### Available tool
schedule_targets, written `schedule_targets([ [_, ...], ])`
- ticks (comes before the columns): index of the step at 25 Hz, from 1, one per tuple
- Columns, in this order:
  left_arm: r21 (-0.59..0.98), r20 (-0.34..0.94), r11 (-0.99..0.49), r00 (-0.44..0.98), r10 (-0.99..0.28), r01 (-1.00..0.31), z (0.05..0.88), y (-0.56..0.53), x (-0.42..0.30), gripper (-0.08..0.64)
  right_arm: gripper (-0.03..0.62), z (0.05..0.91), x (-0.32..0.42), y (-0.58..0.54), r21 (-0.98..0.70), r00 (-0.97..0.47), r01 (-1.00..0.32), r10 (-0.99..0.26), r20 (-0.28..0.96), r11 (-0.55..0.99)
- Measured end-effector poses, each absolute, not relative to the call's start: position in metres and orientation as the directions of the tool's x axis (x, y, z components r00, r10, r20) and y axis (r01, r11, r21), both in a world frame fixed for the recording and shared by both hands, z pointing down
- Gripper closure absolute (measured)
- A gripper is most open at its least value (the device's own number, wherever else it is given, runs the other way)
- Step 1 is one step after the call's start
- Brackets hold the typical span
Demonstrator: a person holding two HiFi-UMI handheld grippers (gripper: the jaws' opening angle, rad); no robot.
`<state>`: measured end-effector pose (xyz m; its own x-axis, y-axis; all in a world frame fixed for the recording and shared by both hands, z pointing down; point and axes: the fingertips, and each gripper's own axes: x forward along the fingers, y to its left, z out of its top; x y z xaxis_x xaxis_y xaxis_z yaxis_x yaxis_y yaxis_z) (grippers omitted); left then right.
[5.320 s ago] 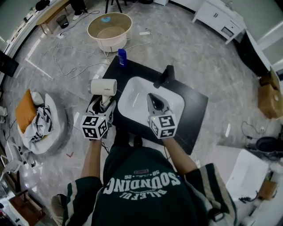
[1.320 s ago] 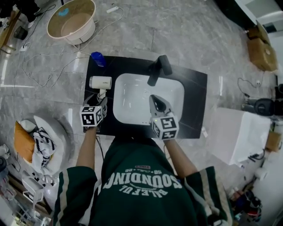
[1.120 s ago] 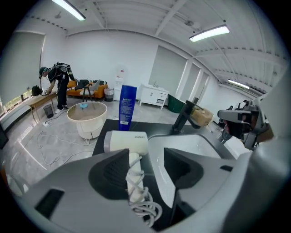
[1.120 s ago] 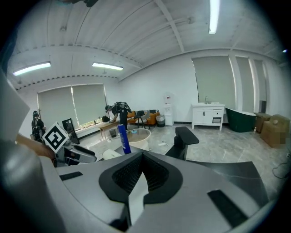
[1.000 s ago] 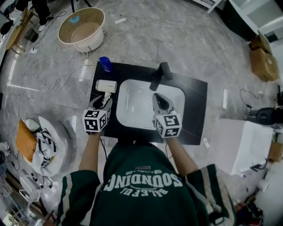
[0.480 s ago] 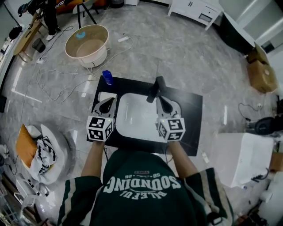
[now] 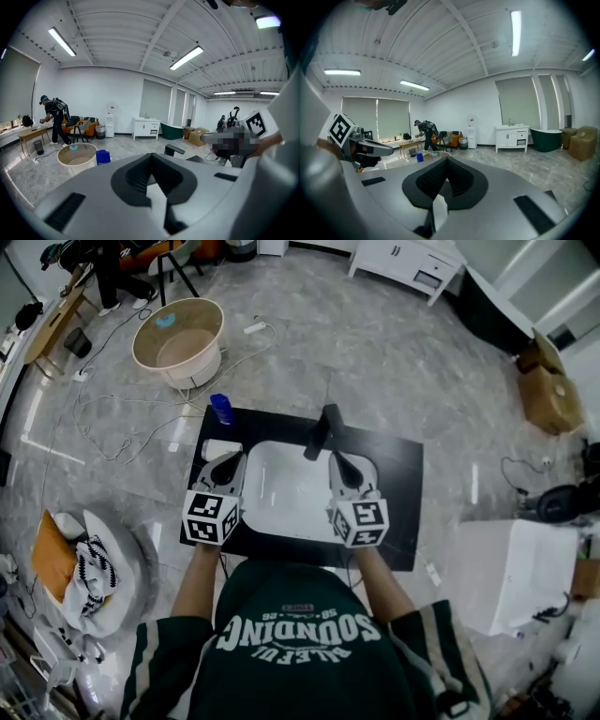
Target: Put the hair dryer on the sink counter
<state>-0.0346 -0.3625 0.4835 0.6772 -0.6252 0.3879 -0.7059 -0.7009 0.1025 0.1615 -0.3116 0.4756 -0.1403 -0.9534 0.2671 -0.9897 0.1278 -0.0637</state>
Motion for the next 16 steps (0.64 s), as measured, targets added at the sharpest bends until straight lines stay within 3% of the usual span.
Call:
schedule_targets([
  [16,0.113,0.411,-0.708,0.682,-0.605,-0.697,0.4933,-0.3641,-0.0333,0.558,0.592,0.4843,0.1571,-0.3163,-0.072,-0.158,-0.987,-0.946,0.282,0.143],
])
